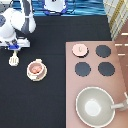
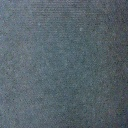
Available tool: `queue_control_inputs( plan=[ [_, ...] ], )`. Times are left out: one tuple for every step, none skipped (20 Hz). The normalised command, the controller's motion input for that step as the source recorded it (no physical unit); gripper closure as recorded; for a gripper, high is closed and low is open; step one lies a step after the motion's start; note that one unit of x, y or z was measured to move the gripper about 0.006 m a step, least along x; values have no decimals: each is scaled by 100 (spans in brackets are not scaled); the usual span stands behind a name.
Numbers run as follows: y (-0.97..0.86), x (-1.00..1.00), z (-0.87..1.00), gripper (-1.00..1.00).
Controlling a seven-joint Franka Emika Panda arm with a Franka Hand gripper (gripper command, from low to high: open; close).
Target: Take the lid off the pot, put the pot on the plate, and use the tool to push the pot to the front of the table.
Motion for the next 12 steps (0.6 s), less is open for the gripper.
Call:
queue_control_inputs(
  plan=[
    [-25, -23, -1, 100],
    [-23, -23, 0, 100],
    [-16, -17, 10, 100],
    [-9, -16, 23, 100],
    [0, -13, 41, 100],
    [0, -8, 65, 100],
    [3, -16, 75, 100],
    [3, -17, 75, 100],
    [1, -18, 73, 100],
    [3, -18, 73, 100],
    [7, -18, 74, 100],
    [10, -18, 75, 100]
  ],
)
